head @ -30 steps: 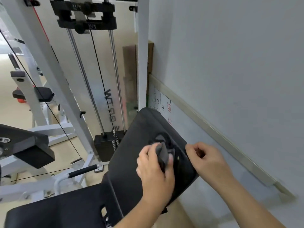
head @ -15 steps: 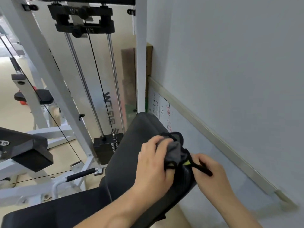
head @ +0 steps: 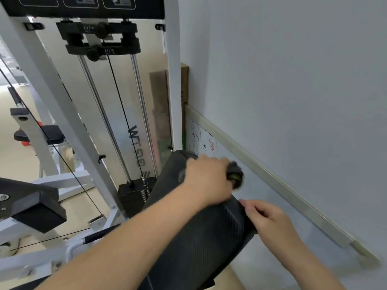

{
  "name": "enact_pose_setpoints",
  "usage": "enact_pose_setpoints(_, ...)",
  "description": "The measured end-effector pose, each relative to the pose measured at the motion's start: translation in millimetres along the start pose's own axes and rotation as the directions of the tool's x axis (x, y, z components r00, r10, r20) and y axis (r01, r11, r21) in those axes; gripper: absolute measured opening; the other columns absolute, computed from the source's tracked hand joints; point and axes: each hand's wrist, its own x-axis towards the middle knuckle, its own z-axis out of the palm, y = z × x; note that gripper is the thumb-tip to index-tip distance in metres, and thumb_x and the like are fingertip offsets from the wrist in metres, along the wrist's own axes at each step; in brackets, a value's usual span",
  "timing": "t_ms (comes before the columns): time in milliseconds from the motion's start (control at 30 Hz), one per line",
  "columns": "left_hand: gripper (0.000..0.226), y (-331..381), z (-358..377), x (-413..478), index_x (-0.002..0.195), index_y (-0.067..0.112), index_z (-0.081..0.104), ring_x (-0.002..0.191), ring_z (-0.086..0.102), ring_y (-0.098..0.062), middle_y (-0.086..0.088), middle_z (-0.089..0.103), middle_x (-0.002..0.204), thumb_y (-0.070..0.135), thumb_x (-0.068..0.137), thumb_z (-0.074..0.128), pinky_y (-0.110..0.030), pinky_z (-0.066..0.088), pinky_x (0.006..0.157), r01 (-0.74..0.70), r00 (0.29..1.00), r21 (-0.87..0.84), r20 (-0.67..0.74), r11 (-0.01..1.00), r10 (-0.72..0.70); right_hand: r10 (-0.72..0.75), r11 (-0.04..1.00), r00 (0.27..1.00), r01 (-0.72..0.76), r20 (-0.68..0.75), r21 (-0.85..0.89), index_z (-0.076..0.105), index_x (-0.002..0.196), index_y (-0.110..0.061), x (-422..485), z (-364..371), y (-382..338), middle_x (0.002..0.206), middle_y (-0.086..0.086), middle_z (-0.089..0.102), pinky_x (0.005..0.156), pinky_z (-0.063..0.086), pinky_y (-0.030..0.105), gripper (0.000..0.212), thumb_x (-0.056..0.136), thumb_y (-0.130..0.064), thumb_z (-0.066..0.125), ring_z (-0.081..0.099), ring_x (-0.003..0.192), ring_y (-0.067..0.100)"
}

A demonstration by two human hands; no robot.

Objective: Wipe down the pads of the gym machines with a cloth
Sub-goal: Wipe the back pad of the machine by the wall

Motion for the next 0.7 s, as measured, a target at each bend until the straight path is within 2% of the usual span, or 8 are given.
enact_pose_setpoints(100,0.044,25,6,-60,0.127,0.029,0.054,0.109,0.051,-0.029,0.002,0.063,0.116,0.040,0.084,0.059,-0.044,0.043,0.087,-0.312,0.949,-0.148,-0.092,0.938,0.301,0.182,0.946,0.983,-0.166,-0.032,0.280,0.079,0.081,-0.008,-2,-3,8,0.084,0.017,0.076,0.081,0.062,0.050,0.032,0.094,0.002,0.051,0.070,0.078,0.032)
enact_pose_setpoints(167,0.051,13,8,-64,0.132,0.033,0.053,0.107,0.051,-0.026,0.005,0.063,0.116,0.041,0.082,0.060,-0.043,0.048,0.087,-0.386,0.922,-0.246,-0.109,0.889,0.370,0.234,0.908,0.972,-0.214,-0.012,0.359,0.079,0.094,-0.005,-4,-5,13,0.093,0.027,0.075,0.084,0.061,0.053,0.029,0.097,0.001,0.051,0.072,0.084,0.038)
enact_pose_setpoints(267,0.054,-25,4,-19,0.136,0.036,0.053,0.116,0.051,-0.028,0.002,0.065,0.120,0.040,0.083,0.059,-0.044,0.051,0.095,-0.201,0.979,-0.258,-0.090,0.945,0.184,0.224,0.908,0.974,-0.199,-0.024,0.367,0.078,0.103,-0.007,-5,-5,17,0.098,0.029,0.072,0.091,0.058,0.059,0.027,0.105,-0.012,0.051,0.072,0.090,0.043)
enact_pose_setpoints(367,0.051,-67,-1,28,0.139,0.031,0.053,0.121,0.048,-0.032,-0.005,0.064,0.121,0.041,0.089,0.058,-0.046,0.052,0.093,0.109,0.988,-0.196,-0.088,0.974,-0.128,0.151,0.955,0.988,-0.150,0.014,0.255,0.083,0.096,-0.017,-12,-2,12,0.097,0.010,0.078,0.090,0.061,0.052,0.031,0.104,-0.016,0.053,0.072,0.098,0.032)
enact_pose_setpoints(433,0.043,-75,-2,40,0.132,0.028,0.054,0.120,0.048,-0.032,-0.004,0.063,0.113,0.044,0.092,0.055,-0.045,0.052,0.087,0.187,0.976,-0.184,-0.077,0.965,-0.203,0.154,0.957,0.988,-0.154,0.018,0.247,0.083,0.095,-0.019,-17,1,12,0.098,0.002,0.078,0.090,0.061,0.049,0.031,0.104,-0.016,0.054,0.073,0.099,0.025)
enact_pose_setpoints(500,0.034,-55,-2,30,0.122,0.028,0.057,0.116,0.050,-0.030,0.000,0.062,0.103,0.044,0.092,0.054,-0.041,0.045,0.080,0.152,0.985,-0.151,-0.054,0.977,-0.161,0.183,0.953,0.983,-0.180,0.008,0.243,0.083,0.094,-0.018,-21,1,16,0.097,0.001,0.078,0.089,0.062,0.047,0.031,0.104,-0.018,0.053,0.073,0.096,0.022)
enact_pose_setpoints(600,0.019,-6,4,-11,0.103,0.030,0.051,0.109,0.051,-0.028,0.003,0.064,0.104,0.042,0.088,0.055,-0.042,0.034,0.079,-0.022,0.996,-0.083,-0.087,0.996,0.014,0.251,0.907,0.968,-0.234,-0.004,0.350,0.079,0.103,-0.015,-25,0,25,0.097,0.010,0.078,0.089,0.061,0.047,0.033,0.106,-0.016,0.046,0.074,0.092,0.026)
enact_pose_setpoints(700,0.029,35,6,-49,0.113,0.030,0.053,0.110,0.049,-0.026,0.005,0.063,0.112,0.039,0.086,0.057,-0.043,0.033,0.080,-0.181,0.982,-0.057,-0.073,0.982,0.177,0.326,0.820,0.944,-0.254,-0.054,0.513,0.069,0.111,-0.006,-31,-1,31,0.095,0.021,0.077,0.087,0.061,0.051,0.027,0.105,-0.013,0.044,0.073,0.084,0.033)
